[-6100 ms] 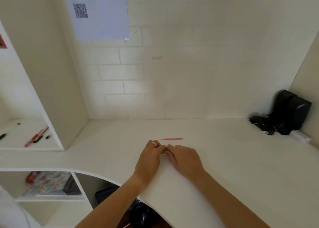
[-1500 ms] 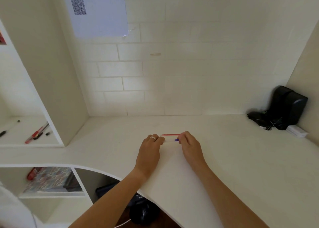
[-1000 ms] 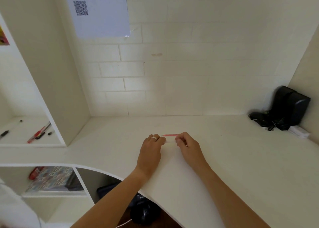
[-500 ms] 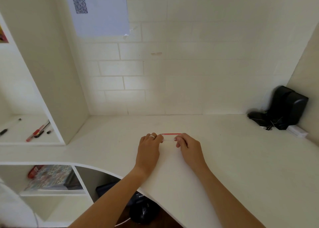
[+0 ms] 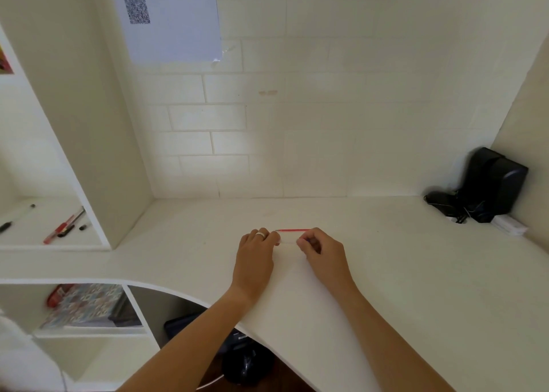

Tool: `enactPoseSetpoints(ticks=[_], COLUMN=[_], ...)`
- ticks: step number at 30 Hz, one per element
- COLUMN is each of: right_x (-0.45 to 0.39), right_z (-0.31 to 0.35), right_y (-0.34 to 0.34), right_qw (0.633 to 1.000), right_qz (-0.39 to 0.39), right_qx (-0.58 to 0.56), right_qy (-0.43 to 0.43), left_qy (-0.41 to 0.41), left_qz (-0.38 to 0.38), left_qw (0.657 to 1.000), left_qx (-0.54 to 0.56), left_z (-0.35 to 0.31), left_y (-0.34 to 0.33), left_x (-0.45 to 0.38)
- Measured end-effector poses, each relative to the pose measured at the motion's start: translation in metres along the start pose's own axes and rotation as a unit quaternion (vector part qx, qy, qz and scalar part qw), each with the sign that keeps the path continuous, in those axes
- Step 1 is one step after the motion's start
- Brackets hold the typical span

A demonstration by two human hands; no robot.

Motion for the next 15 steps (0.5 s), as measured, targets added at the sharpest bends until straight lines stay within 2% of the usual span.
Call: enactPoseSetpoints(ticks=[7, 15], right_x=[-0.0006, -0.0019], right_z=[-0.0060, -0.0013], right_y=[0.0011, 0.0066], right_qw=[1.000, 0.995], right_qz=[-0.005, -0.055], right_qx=[-0.001, 0.077], right_qy=[-0.002, 0.044], left_qy=[-0.003, 0.006], left_qz=[0.002, -0.007], left_qw=[1.000, 1.000], left_qx=[0.007, 0.003], left_z=[-0.0004, 0.0008], left_y=[-0.0006, 0.0013], left_x=[-0.0001, 0.0013])
Point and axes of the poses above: each hand's wrist, its own x-axis away from the middle knuckle, its own y-axis out of the back of the hand, z = x × y, the point moved 9 cm from there along -x, towards the middle knuckle, and after that the axes turned 2 degrees about x, right-handed, at the moved point
